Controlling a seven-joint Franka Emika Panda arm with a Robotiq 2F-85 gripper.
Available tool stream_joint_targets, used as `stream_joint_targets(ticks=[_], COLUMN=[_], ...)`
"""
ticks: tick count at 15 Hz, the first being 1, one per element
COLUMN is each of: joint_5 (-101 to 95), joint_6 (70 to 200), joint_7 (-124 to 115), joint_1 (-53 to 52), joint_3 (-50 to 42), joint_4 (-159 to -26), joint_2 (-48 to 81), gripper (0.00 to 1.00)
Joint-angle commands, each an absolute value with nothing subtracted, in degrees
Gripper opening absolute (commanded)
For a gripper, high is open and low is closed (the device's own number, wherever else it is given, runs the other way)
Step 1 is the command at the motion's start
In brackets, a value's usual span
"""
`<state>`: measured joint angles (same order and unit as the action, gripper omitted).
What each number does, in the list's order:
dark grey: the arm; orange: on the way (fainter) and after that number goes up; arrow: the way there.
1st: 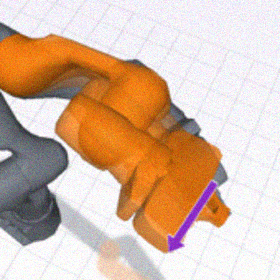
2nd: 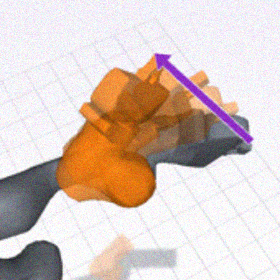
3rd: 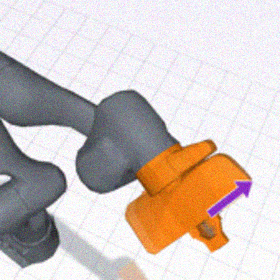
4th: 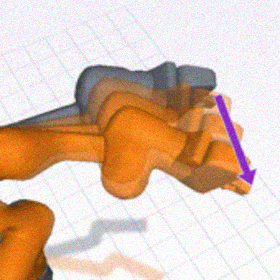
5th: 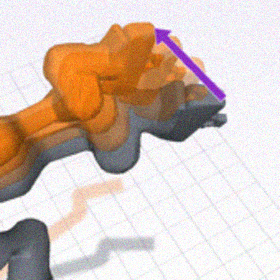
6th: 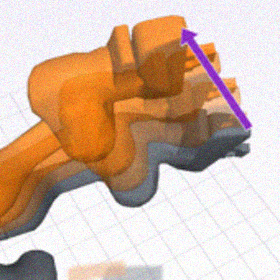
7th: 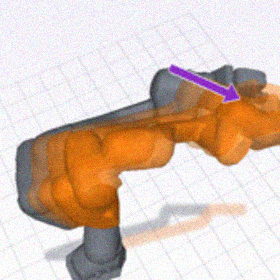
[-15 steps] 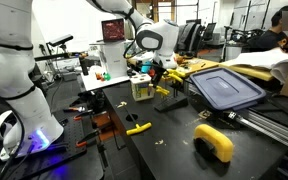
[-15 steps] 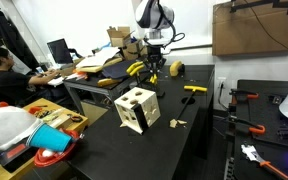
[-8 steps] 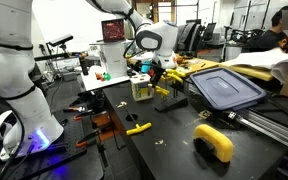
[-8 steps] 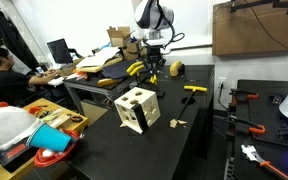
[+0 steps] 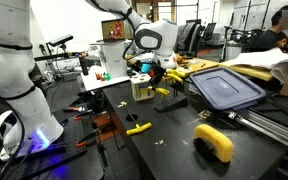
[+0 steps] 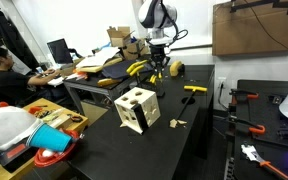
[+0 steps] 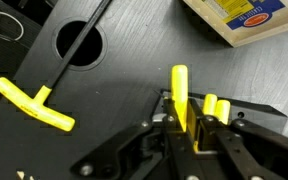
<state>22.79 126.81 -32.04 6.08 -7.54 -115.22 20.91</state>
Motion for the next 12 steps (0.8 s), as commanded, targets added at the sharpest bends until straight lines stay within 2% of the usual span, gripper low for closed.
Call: stream_joint_targets(ticks=[1, 12], joint_5=[21.7, 23.6], joint_6=[128.5, 141.0], joint_7=[-34.9, -40.8], joint_1=[5.3, 3.2], joint_3=[-8.6, -7.2], joint_4=[-117.6, -120.3], joint_2=[18.4, 20.1], gripper=[0.04, 0.04])
